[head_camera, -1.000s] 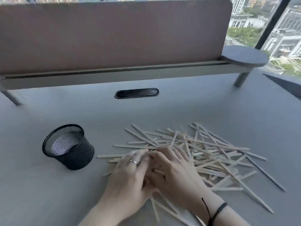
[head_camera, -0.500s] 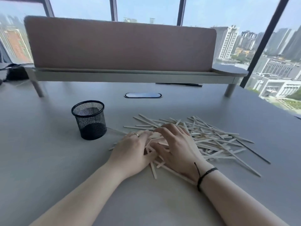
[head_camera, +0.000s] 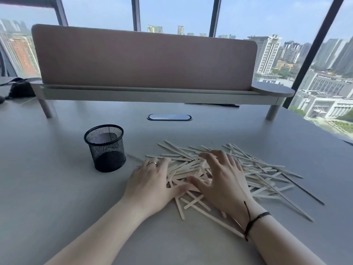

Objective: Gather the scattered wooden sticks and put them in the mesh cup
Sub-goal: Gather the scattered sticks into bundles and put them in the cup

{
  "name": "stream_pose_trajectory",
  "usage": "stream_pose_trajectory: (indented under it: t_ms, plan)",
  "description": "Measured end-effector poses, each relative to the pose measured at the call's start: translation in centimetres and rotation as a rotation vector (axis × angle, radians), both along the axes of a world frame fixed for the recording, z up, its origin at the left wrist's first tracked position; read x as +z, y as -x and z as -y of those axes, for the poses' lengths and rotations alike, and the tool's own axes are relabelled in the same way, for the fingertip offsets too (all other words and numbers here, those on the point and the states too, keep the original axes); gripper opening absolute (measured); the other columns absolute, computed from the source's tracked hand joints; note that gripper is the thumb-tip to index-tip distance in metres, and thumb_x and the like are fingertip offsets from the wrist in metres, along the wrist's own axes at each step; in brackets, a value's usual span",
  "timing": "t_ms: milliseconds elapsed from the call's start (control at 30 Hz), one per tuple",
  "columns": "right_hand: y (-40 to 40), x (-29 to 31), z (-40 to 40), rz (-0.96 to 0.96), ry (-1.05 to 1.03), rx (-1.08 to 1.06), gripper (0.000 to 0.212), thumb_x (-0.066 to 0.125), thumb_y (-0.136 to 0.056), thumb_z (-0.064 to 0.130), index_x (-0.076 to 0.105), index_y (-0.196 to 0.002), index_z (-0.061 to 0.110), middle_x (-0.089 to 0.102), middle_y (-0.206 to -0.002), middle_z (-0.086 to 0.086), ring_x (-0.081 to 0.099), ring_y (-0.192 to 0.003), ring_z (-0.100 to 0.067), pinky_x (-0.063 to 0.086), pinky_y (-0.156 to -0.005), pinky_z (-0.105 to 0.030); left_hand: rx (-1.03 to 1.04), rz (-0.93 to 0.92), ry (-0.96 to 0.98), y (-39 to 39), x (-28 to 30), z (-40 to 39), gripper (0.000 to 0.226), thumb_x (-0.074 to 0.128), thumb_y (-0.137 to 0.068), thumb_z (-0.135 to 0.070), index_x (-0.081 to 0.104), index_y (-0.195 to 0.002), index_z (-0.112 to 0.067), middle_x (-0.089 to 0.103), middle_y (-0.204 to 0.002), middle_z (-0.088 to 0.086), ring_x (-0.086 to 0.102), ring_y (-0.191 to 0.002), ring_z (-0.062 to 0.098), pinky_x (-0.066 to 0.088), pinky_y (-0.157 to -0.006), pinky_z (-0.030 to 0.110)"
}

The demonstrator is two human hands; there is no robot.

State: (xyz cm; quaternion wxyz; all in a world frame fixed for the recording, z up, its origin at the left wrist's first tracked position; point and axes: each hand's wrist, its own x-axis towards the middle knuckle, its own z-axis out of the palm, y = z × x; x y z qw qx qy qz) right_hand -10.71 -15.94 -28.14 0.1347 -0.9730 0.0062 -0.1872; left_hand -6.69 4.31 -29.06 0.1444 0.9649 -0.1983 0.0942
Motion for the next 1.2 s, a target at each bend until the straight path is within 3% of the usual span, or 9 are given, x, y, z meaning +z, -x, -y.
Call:
stream_pose_trajectory:
  t_ms: [167,333,467,600,733,867,967,1100,1200]
  plan:
    - [-0.4,-0.8,0.0,-0.120,0.008,0.019,0.070,0.044,-0.078,0.080,0.036,-0.137,0.042,0.039,-0.140,0.007,0.035,-0.134,-0.020,0.021,-0.113,-0.033,-0.084,-0.067,0.113,0.0,0.4,-0.2,0.085,0.055,-0.073,-0.084,0.044,-0.140,-0.033,0.061,-0.112,-0.012,0.053,-0.111,0.013,0.037,-0.085,0.024]
    - [-1.8,-0.6,0.2,-0.136,0.035,0.065,0.064,0.038,-0.083,0.078,0.041,-0.135,0.041,0.041,-0.140,0.010,0.032,-0.134,-0.017,0.018,-0.113,-0.030,-0.128,-0.150,0.279,-0.3,0.2,-1.1,0.057,0.071,-0.086,-0.049,0.046,-0.137,-0.042,0.062,-0.122,-0.015,0.056,-0.117,0.008,0.044,-0.095,0.026]
    - [-2.1,-0.7,0.7,-0.144,0.017,0.094,0.065,0.036,-0.081,0.079,0.042,-0.135,0.042,0.042,-0.138,0.012,0.033,-0.135,-0.015,0.020,-0.114,-0.029,-0.138,-0.126,0.325,-0.5,-0.4,-1.1,0.051,0.073,-0.087,-0.035,0.051,-0.132,-0.045,0.065,-0.120,-0.015,0.058,-0.114,0.007,0.047,-0.096,0.027]
    - [-1.6,-0.5,0.9,-0.142,-0.016,0.124,0.066,0.038,-0.080,0.081,0.041,-0.134,0.044,0.039,-0.135,0.016,0.032,-0.131,-0.012,0.020,-0.110,-0.025,-0.164,-0.063,0.354,-0.7,-0.6,-0.9,0.048,0.076,-0.086,-0.017,0.061,-0.126,-0.040,0.064,-0.109,-0.023,0.060,-0.104,-0.001,0.039,-0.084,0.003]
    - [-0.7,-0.4,0.4,-0.155,-0.044,0.175,0.072,0.036,-0.073,0.086,0.043,-0.132,0.045,0.037,-0.132,0.017,0.032,-0.129,-0.011,0.019,-0.110,-0.023,-0.211,0.018,0.316,-0.7,-0.5,-0.7,0.047,0.078,-0.080,-0.004,0.068,-0.119,-0.027,0.062,-0.096,-0.026,0.057,-0.092,-0.003,0.033,-0.078,-0.004]
    - [-0.6,-0.5,0.2,-0.158,-0.035,0.230,0.075,0.043,-0.071,0.084,0.042,-0.134,0.044,0.035,-0.135,0.018,0.030,-0.131,-0.010,0.015,-0.110,-0.022,-0.272,0.098,0.269,-0.8,-0.6,-0.6,0.053,0.077,-0.078,0.003,0.065,-0.122,-0.023,0.072,-0.103,-0.012,0.062,-0.096,0.006,0.042,-0.081,0.009]
    - [-0.7,-0.6,0.4,-0.140,-0.032,0.258,0.068,0.048,-0.074,0.077,0.044,-0.133,0.043,0.039,-0.133,0.019,0.033,-0.127,-0.008,0.017,-0.110,-0.022,-0.265,0.163,0.231,-0.8,-0.7,-0.6,0.054,0.073,-0.078,0.006,0.065,-0.126,-0.019,0.073,-0.092,-0.004,0.065,-0.086,0.017,0.048,-0.072,0.019]
    - [-1.0,-0.8,0.8,-0.122,-0.023,0.257,0.057,0.049,-0.080,0.070,0.046,-0.131,0.043,0.044,-0.126,0.022,0.037,-0.120,-0.007,0.024,-0.105,-0.022,-0.245,0.233,0.158,-0.8,-0.6,-0.7,0.055,0.057,-0.081,0.001,0.062,-0.129,-0.024,0.071,-0.091,-0.006,0.066,-0.078,0.017,0.054,-0.059,0.027]
    - [-1.4,-0.9,0.9,-0.106,-0.021,0.247,0.049,0.050,-0.083,0.065,0.049,-0.127,0.042,0.047,-0.122,0.021,0.039,-0.116,-0.008,0.027,-0.098,-0.021,-0.244,0.289,0.071,-0.9,-0.3,-0.9,0.050,0.043,-0.087,-0.014,0.053,-0.134,-0.031,0.071,-0.102,-0.011,0.070,-0.078,0.020,0.056,-0.052,0.036]
